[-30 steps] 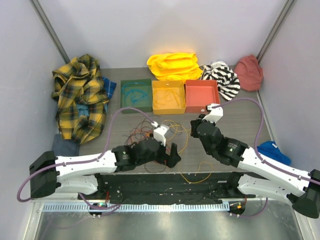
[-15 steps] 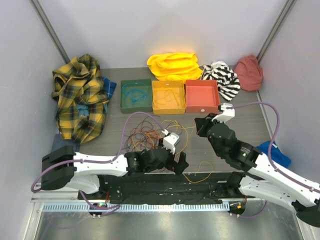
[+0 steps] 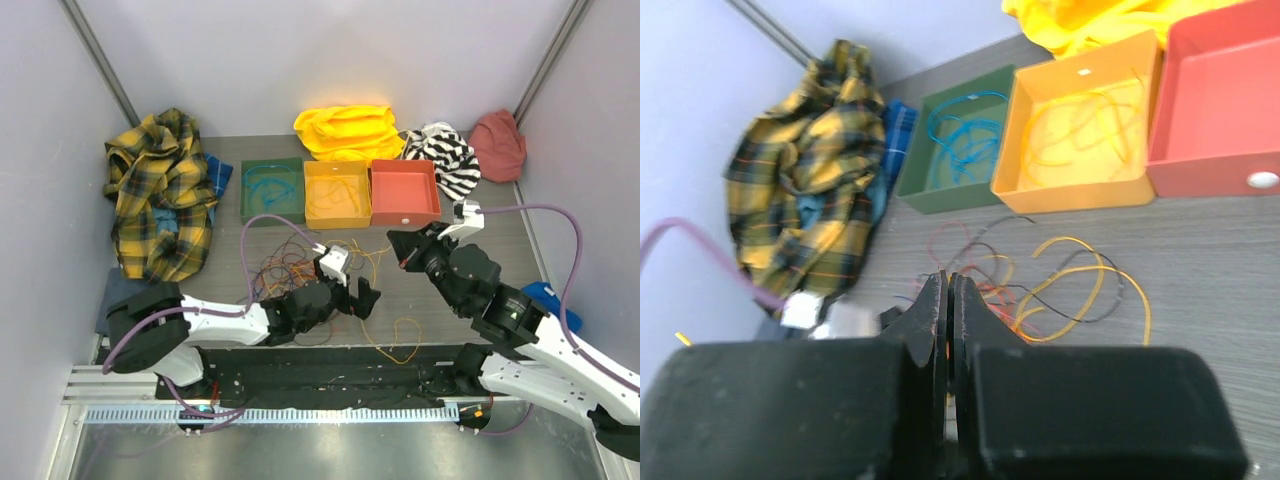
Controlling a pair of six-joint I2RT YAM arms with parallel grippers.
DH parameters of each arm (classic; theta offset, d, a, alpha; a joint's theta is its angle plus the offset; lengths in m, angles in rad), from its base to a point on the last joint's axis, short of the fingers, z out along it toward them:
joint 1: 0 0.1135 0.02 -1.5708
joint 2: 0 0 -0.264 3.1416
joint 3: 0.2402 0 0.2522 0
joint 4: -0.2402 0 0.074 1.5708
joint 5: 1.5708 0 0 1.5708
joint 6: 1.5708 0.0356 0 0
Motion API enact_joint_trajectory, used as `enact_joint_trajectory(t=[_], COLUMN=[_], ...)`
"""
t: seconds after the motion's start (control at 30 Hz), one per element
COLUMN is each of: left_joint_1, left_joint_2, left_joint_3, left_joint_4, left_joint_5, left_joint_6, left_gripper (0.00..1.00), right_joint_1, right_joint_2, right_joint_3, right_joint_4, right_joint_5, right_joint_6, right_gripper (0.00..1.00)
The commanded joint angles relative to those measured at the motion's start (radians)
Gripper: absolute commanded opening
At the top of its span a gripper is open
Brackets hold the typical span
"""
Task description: Untangle the cables
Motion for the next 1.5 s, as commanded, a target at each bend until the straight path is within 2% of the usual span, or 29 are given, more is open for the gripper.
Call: enact_joint_trajectory(t=[0.0, 0.3, 0.4, 0.43, 0.5, 0.53, 0.6, 0.63, 0.7, 0.73, 0.83, 0.87, 0.9, 1.0, 1.03, 1.1, 1.13, 1.2, 1.3, 1.47], left_joint_1=[0.057, 0.064, 0.064, 0.064, 0.064, 0.064, 0.067, 0.070, 0.077, 0.081, 0.119, 0.133, 0.173, 0.251, 0.268, 0.317, 0.334, 0.377, 0.432, 0.509], left_joint_2=[0.024, 0.077, 0.090, 0.093, 0.093, 0.090, 0.067, 0.056, 0.006, -0.014, -0.134, -0.162, -0.186, -0.228, -0.228, -0.219, -0.191, -0.154, -0.073, 0.033], left_joint_3=[-0.014, -0.011, -0.023, -0.028, -0.037, -0.043, -0.059, -0.062, -0.068, -0.066, -0.011, 0.027, 0.147, 0.335, 0.439, 0.538, 0.637, 0.729, 0.875, 1.012], left_joint_4=[0.154, 0.221, 0.267, 0.272, 0.281, 0.287, 0.289, 0.283, 0.238, 0.215, 0.044, -0.057, -0.261, -0.504, -0.600, -0.656, -0.709, -0.771, -0.842, -0.875], left_joint_5=[-0.018, 0.091, 0.155, 0.162, 0.165, 0.162, 0.151, 0.140, 0.124, 0.114, 0.117, 0.120, 0.128, 0.169, 0.174, 0.188, 0.194, 0.202, 0.240, 0.295], left_joint_6=[-0.058, -0.116, -0.142, -0.147, -0.155, -0.155, -0.150, -0.149, -0.143, -0.141, -0.149, -0.153, -0.152, -0.080, -0.058, -0.012, -0.003, 0.017, 0.006, -0.020], left_gripper=[0.97, 0.91, 0.81, 0.71, 0.60, 0.48, 0.35, 0.21, 0.03, 0.00, 0.00, 0.00, 0.00, 0.00, 0.00, 0.00, 0.00, 0.00, 0.00, 0.00], right_joint_1=[-0.001, -0.001, -0.001, -0.001, -0.001, -0.001, -0.001, -0.001, -0.001, -0.001, -0.001, -0.001, -0.001, -0.001, -0.001, -0.001, -0.003, -0.001, -0.001, -0.001], right_joint_2=[-0.031, -0.027, -0.025, -0.025, -0.030, -0.033, -0.045, -0.050, -0.065, -0.070, -0.088, -0.093, -0.100, -0.130, -0.136, -0.150, -0.151, -0.148, -0.136, -0.136], right_joint_3=[0.087, 0.173, 0.198, 0.202, 0.218, 0.221, 0.236, 0.239, 0.248, 0.248, 0.242, 0.236, 0.218, 0.153, 0.134, 0.091, 0.081, 0.063, 0.055, 0.054], right_joint_4=[0.012, 0.009, 0.010, 0.010, 0.007, 0.006, -0.002, -0.008, -0.022, -0.024, -0.050, -0.066, -0.074, -0.090, -0.087, -0.085, -0.086, -0.085, -0.090, -0.119], right_joint_5=[-0.050, -0.073, -0.072, -0.069, -0.064, -0.063, -0.049, -0.044, -0.027, -0.021, -0.009, -0.004, 0.002, 0.016, 0.022, 0.029, 0.031, 0.033, 0.025, 0.028], right_joint_6=[0.021, -0.009, -0.022, -0.027, -0.035, -0.038, -0.048, -0.053, -0.061, -0.064, -0.065, -0.064, -0.061, -0.045, -0.038, -0.024, -0.019, -0.016, -0.018, -0.025], right_gripper=[0.01, 0.01, 0.01, 0.01, 0.01, 0.01, 0.01, 0.01, 0.01, 0.01, 0.01, 0.01, 0.01, 0.10, 0.18, 0.24, 0.30, 0.42, 0.54, 0.61])
